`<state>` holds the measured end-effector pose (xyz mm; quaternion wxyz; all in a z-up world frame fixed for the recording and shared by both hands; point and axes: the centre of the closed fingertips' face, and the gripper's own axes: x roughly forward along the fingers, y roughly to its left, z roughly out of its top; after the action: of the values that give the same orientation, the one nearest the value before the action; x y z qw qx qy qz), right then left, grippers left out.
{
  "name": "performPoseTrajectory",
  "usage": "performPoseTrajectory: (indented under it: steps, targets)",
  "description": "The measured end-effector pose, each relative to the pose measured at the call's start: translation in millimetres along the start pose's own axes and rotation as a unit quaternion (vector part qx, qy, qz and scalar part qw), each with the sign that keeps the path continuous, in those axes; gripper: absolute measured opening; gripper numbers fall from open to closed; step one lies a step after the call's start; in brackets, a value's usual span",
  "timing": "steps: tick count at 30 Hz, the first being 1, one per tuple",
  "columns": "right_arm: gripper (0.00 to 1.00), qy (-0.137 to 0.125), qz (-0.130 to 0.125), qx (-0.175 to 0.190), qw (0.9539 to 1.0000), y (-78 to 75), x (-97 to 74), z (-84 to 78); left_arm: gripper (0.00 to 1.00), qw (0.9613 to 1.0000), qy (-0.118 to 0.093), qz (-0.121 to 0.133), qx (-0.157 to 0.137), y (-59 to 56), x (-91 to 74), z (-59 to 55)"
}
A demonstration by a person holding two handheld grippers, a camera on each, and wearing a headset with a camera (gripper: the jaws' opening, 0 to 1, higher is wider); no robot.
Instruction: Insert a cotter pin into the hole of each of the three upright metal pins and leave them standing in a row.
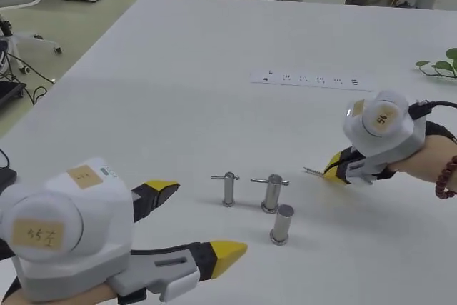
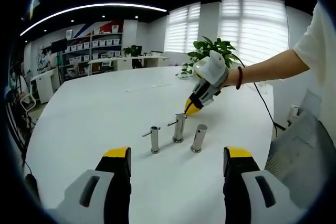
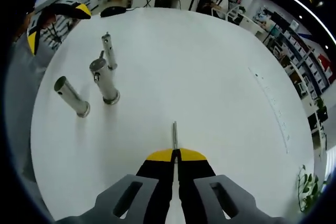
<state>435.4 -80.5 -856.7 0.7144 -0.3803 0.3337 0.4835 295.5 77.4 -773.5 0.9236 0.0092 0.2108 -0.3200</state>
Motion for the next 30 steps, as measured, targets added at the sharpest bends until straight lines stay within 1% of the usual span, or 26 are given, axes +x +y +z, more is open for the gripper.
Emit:
performPoseTrajectory:
  steps: [3, 4, 5, 7, 10, 11, 16, 19, 24, 26, 28, 29, 30]
  targets:
    - [0.02, -0.009, -0.012, -0.016, 0.9998, 2.0, -8.1, 5.4, 0.66, 0.9999, -0.001, -0.008, -0.012, -2.6, 1.8, 2.1]
    - [0.02, -0.012, -0.012, -0.018, 0.9997, 3.5, -10.6, 7.5, 0.64, 0.9999, -0.001, -0.01, -0.014, -3.5, 2.4, 2.7]
    - [0.02, -0.02, -0.015, -0.028, 0.9993, 5.5, -14.8, 12.6, 0.63, 0.9998, -0.003, -0.013, -0.015, -4.6, 3.1, 3.9]
    - [0.02, -0.026, -0.021, -0.045, 0.9984, 8.5, -21.6, 19.1, 0.61, 0.9996, -0.005, -0.022, -0.017, -8.2, 5.1, 8.3]
    - [0.02, -0.041, -0.028, -0.06, 0.997, 12.5, -30.1, 29.4, 0.58, 0.9994, -0.003, -0.032, -0.015, -11.9, 8.5, 13.2]
    - [0.02, -0.049, -0.029, -0.068, 0.9961, 14.9, -33.8, 34.8, 0.56, 0.9993, -0.001, -0.035, -0.014, -12.6, 9.7, 14.5]
    - [0.02, -0.07, -0.036, -0.1, 0.9919, 25.6, -48.0, 52.5, 0.52, 0.9988, 0.011, -0.047, -0.01, -13.7, 15.2, 22.7]
    - [0.02, -0.085, -0.039, -0.119, 0.9885, 31.1, -55.0, 63.2, 0.49, 0.9982, 0.015, -0.057, -0.014, -14.9, 18.3, 27.4]
    - [0.02, -0.105, -0.045, -0.14, 0.9835, 39.7, -63.8, 78.6, 0.47, 0.9975, 0.019, -0.062, -0.025, -14.2, 25.8, 35.4]
    - [0.02, -0.111, -0.049, -0.148, 0.9815, 42.7, -66.6, 83.8, 0.45, 0.997, 0.021, -0.066, -0.034, -14.2, 29.4, 37.8]
    - [0.02, -0.119, -0.052, -0.156, 0.9792, 45.9, -69.4, 89.1, 0.42, 0.9959, 0.025, -0.072, -0.049, -15.0, 32.6, 39.0]
    - [0.02, -0.124, -0.054, -0.161, 0.9777, 48.0, -71.1, 92.2, 0.42, 0.9955, 0.024, -0.075, -0.053, -15.4, 33.8, 39.8]
    - [0.02, -0.128, -0.054, -0.163, 0.9768, 49.5, -72.0, 94.1, 0.42, 0.9949, 0.021, -0.077, -0.063, -15.7, 35.5, 41.3]
